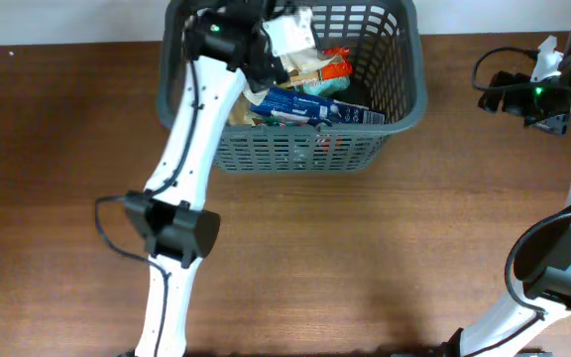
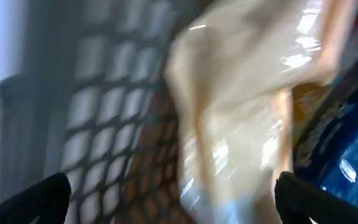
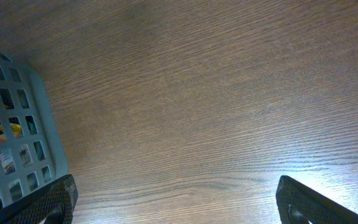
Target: Pack container
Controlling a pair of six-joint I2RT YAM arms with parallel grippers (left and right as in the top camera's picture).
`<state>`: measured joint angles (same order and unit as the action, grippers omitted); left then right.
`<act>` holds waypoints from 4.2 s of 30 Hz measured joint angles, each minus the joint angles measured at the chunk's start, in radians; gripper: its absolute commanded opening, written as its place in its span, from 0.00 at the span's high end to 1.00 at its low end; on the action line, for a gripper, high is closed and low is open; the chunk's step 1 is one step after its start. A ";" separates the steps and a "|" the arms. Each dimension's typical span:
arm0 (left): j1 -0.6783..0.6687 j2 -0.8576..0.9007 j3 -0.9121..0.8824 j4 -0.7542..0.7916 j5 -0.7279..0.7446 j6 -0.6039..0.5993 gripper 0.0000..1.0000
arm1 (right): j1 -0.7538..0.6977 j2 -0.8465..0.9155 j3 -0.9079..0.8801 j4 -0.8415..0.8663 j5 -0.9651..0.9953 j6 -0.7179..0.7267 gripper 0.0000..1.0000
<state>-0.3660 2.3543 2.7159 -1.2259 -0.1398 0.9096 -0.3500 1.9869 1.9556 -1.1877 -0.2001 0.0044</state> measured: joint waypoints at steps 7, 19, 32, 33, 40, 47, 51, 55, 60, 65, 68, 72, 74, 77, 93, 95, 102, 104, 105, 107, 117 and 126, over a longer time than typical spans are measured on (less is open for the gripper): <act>0.136 -0.266 0.015 0.003 -0.031 -0.166 0.01 | 0.000 0.000 0.000 0.000 0.000 0.000 0.01; 0.568 -0.531 0.009 -0.086 0.092 -0.437 0.01 | 0.000 0.000 0.000 0.000 0.000 0.000 0.01; 0.695 -0.505 -0.353 -0.177 0.246 -0.571 0.01 | 0.004 0.000 0.000 0.000 0.000 0.000 0.01; 0.695 -0.505 -0.369 -0.177 0.250 -0.574 0.01 | 0.006 0.000 0.000 0.000 0.000 0.000 0.01; 0.695 -0.505 -0.420 -0.177 0.257 -0.578 0.01 | 0.089 -0.121 -0.078 0.011 0.000 0.000 0.01; 0.695 -0.505 -0.421 -0.177 0.262 -0.578 0.01 | 0.274 -0.498 -0.384 0.052 -0.008 0.000 0.01; 0.695 -0.505 -0.421 -0.177 0.264 -0.578 0.01 | 0.278 -0.702 -0.568 0.048 -0.008 0.000 0.01; 0.695 -0.505 -0.421 -0.177 0.264 -0.578 0.01 | 0.253 -0.895 -0.706 0.047 -0.007 0.000 0.01; 0.695 -0.505 -0.421 -0.177 0.264 -0.578 0.01 | 0.250 -1.137 -0.816 0.048 -0.007 0.000 0.01; 0.695 -0.505 -0.421 -0.177 0.264 -0.578 0.01 | 0.250 -1.358 -0.906 0.048 0.066 -0.057 0.01; 0.695 -0.505 -0.421 -0.177 0.264 -0.578 0.01 | 0.251 -1.473 -0.977 0.050 0.130 -0.088 0.01; 0.695 -0.505 -0.421 -0.177 0.264 -0.578 0.01 | 0.260 -1.566 -1.086 0.036 0.171 -0.108 0.01; 0.695 -0.505 -0.421 -0.177 0.264 -0.578 0.01 | 0.267 -1.587 -1.115 0.036 0.180 -0.113 0.01; 0.695 -0.505 -0.421 -0.177 0.264 -0.578 0.01 | 0.271 -1.611 -1.123 0.069 0.188 -0.116 0.01; 0.695 -0.505 -0.421 -0.177 0.264 -0.578 0.01 | 0.301 -1.846 -1.413 0.604 0.200 -0.121 0.01; 0.695 -0.505 -0.421 -0.177 0.264 -0.578 0.01 | 0.301 -1.864 -1.484 0.622 0.200 -0.121 0.01; 0.695 -0.505 -0.421 -0.177 0.264 -0.578 0.01 | 0.302 -1.962 -1.701 0.751 0.201 -0.121 0.01; 0.695 -0.505 -0.421 -0.177 0.264 -0.578 0.01 | 0.302 -1.970 -1.746 0.798 0.201 -0.121 0.01; 0.695 -0.505 -0.421 -0.177 0.264 -0.578 0.01 | 0.302 -1.970 -1.759 0.807 0.201 -0.121 0.01; 0.695 -0.505 -0.421 -0.177 0.264 -0.578 0.01 | 0.302 -1.971 -1.786 0.821 0.201 -0.121 0.01; 0.695 -0.505 -0.421 -0.177 0.264 -0.578 0.01 | 0.302 -1.971 -1.844 0.857 0.201 -0.121 0.01; 0.695 -0.505 -0.421 -0.177 0.264 -0.578 0.01 | 0.302 -1.971 -1.844 0.859 0.201 -0.121 0.01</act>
<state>0.3286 1.8496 2.2948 -1.4025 0.1242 0.3317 -0.0483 0.0158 0.1116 -0.3286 0.0006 -0.1165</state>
